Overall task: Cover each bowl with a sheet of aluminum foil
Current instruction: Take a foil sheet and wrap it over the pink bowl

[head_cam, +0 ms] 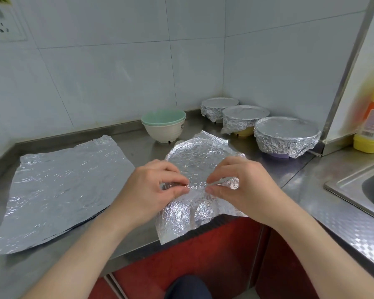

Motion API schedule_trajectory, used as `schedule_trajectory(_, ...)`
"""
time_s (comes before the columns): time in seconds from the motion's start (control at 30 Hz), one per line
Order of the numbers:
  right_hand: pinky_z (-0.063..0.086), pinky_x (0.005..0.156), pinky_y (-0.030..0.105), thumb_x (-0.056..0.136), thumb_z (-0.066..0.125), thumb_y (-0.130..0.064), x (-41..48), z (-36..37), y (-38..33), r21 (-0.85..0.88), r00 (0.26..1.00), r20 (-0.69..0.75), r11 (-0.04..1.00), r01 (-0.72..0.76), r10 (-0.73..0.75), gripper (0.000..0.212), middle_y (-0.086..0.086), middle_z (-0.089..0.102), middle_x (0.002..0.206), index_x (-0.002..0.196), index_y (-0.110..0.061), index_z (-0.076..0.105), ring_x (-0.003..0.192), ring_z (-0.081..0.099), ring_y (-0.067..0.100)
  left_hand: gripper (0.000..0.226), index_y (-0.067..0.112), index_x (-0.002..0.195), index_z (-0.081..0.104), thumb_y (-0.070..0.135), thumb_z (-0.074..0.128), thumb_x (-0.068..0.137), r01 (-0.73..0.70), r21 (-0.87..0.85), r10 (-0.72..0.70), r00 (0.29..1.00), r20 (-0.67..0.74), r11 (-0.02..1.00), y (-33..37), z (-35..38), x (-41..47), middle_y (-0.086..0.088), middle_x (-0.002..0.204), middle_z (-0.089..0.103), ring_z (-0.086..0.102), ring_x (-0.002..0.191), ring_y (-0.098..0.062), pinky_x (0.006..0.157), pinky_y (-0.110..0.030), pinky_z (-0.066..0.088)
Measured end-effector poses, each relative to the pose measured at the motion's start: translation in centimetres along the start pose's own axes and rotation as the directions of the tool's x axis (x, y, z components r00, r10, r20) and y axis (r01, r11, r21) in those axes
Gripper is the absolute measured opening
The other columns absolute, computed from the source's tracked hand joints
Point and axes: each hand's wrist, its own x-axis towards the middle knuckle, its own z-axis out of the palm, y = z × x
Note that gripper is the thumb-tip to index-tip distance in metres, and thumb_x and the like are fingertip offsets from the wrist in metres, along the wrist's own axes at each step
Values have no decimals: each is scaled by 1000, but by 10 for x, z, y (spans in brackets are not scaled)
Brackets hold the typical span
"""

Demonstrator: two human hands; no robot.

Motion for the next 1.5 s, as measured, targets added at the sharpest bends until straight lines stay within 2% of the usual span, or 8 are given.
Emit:
schedule_trajectory(0.2,44,69,30,75,78,-19,1,18,-2,-98,998,-24,994,49,-51,6,-6,61,77,79,-20,74,79,55,17,20,18,86,76,36,67,83,-183,108,183,983,6,977,-11,11,2,13,84,64,56,81,-3,73,-22,46)
schedule_trajectory(0.37,43,57,27,65,74,-20,5,20,0,-170,985,-79,976,137,-152,5,-4,59,65,68,-17,72,65,56,22,19,10,83,70,24,60,91,-323,256,338,941,-18,911,-14,21,5,4,83,64,56,76,-15,72,-24,45)
schedule_trajectory(0.6,45,78,28,73,83,-22,8,-12,21,-157,995,80,985,71,-59,16,-12,64,85,86,-25,75,84,54,6,28,20,99,76,41,67,83,-145,11,145,988,-44,989,1,12,5,11,90,70,61,89,-3,82,-20,48)
schedule_trajectory(0.7,41,85,21,78,80,-29,3,-19,21,-55,1000,30,998,-2,4,15,-14,64,94,92,-28,75,94,57,4,19,23,93,78,34,72,78,-54,-66,44,988,-147,996,-1,3,7,17,91,69,61,92,-2,83,-13,44)
schedule_trajectory(0.83,45,78,25,77,79,-35,2,0,6,-58,998,-52,998,39,-42,15,-10,65,87,86,-24,76,86,59,8,13,25,87,79,26,79,74,-27,-53,22,995,-95,998,-6,12,7,17,86,67,60,89,-4,78,-15,44)
schedule_trajectory(1.2,47,56,38,76,70,-20,6,33,4,-351,964,-108,916,193,-245,6,-1,57,71,74,-16,67,66,53,25,21,9,91,72,25,59,92,-353,264,373,928,-27,898,-14,31,11,1,85,62,54,80,-17,71,-29,47)
schedule_trajectory(1.37,47,56,39,73,72,-13,9,28,7,-315,969,-82,928,198,-234,6,-2,54,69,72,-15,66,66,52,24,20,2,88,68,12,52,97,-408,349,452,890,-52,844,-13,41,12,-7,84,61,55,78,-25,68,-38,48)
schedule_trajectory(1.5,49,64,40,75,71,-24,4,6,14,-165,985,11,972,170,-171,4,-11,56,74,77,-22,68,71,56,16,23,7,99,71,27,63,92,-392,219,405,914,-15,893,-5,37,9,0,91,64,57,85,-18,76,-30,48)
